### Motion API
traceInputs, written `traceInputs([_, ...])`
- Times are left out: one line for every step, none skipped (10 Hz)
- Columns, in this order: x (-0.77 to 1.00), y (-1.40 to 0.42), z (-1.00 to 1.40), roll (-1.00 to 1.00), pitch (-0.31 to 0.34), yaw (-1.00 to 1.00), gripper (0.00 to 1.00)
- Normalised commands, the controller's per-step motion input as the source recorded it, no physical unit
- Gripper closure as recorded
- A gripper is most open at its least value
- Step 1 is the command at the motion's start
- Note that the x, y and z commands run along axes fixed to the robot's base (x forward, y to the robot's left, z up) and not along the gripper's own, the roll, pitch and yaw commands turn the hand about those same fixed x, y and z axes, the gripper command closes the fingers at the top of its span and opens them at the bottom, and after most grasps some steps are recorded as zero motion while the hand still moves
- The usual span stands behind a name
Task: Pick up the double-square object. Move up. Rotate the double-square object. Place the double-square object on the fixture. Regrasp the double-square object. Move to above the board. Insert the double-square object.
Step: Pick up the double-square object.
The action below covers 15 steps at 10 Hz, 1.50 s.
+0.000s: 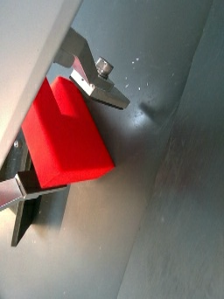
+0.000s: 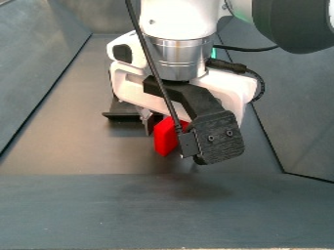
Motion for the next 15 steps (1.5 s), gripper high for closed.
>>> traceInputs([-0.34,0.0,-0.26,0.08,-0.011,-0.23,0.0])
traceInputs([-0.16,0.0,-0.15,0.01,-0.037,-0.16,0.0])
traceInputs([0.0,0.0,0.0,-0.01,0.0,0.0,0.0])
traceInputs([0.0,0.0,0.0,0.0,0.0,0.0,0.0])
traceInputs([0.0,0.0,0.0,0.0,0.0,0.0,1.0])
traceInputs([0.0,0.0,0.0,0.0,0.0,0.0,1.0])
traceInputs([0.0,0.0,0.0,0.0,0.0,0.0,1.0])
traceInputs([0.0,0.0,0.0,0.0,0.0,0.0,1.0])
traceInputs([0.0,0.0,0.0,0.0,0.0,0.0,1.0])
traceInputs([0.0,0.0,0.0,0.0,0.0,0.0,1.0])
traceInputs([0.0,0.0,0.0,0.0,0.0,0.0,1.0])
traceInputs([0.0,0.0,0.0,0.0,0.0,0.0,1.0])
traceInputs([0.0,0.0,0.0,0.0,0.0,0.0,1.0])
traceInputs([0.0,0.0,0.0,0.0,0.0,0.0,1.0])
traceInputs([0.0,0.0,0.0,0.0,0.0,0.0,1.0])
